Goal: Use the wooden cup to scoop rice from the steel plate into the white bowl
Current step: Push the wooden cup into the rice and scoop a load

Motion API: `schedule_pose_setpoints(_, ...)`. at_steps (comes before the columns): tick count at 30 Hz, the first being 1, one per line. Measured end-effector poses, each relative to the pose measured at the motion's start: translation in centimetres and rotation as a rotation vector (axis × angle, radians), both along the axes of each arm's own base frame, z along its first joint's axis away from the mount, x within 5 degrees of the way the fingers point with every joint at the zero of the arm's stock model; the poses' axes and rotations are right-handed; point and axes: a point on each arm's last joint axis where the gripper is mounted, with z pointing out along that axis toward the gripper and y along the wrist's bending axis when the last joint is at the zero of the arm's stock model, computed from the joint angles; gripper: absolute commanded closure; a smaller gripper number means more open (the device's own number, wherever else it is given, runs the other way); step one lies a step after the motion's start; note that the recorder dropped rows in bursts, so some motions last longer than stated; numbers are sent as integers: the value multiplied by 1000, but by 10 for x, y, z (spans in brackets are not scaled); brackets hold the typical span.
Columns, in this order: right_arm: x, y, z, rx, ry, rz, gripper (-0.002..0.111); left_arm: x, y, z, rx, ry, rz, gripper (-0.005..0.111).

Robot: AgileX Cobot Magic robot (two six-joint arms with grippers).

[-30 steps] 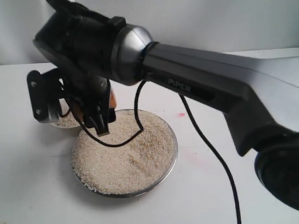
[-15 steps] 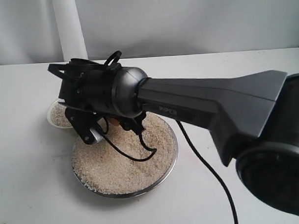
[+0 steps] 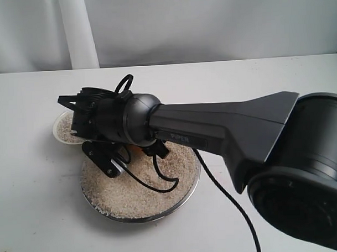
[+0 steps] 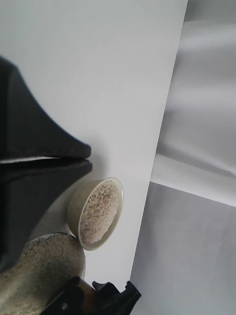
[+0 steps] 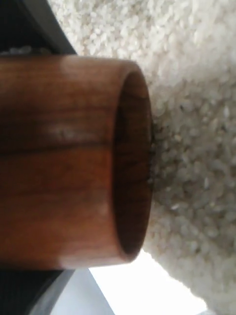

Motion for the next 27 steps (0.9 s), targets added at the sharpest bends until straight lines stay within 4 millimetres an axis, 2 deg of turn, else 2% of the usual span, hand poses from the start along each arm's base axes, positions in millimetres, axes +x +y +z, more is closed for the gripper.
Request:
schedule_pose_setpoints(7,-4,-5,-15,-35,31,30,108,0,0,0,0,0,0,107)
schedule_pose_setpoints(27,-9,4,-21,87,95,41,108,0,0,0,0,0,0,107)
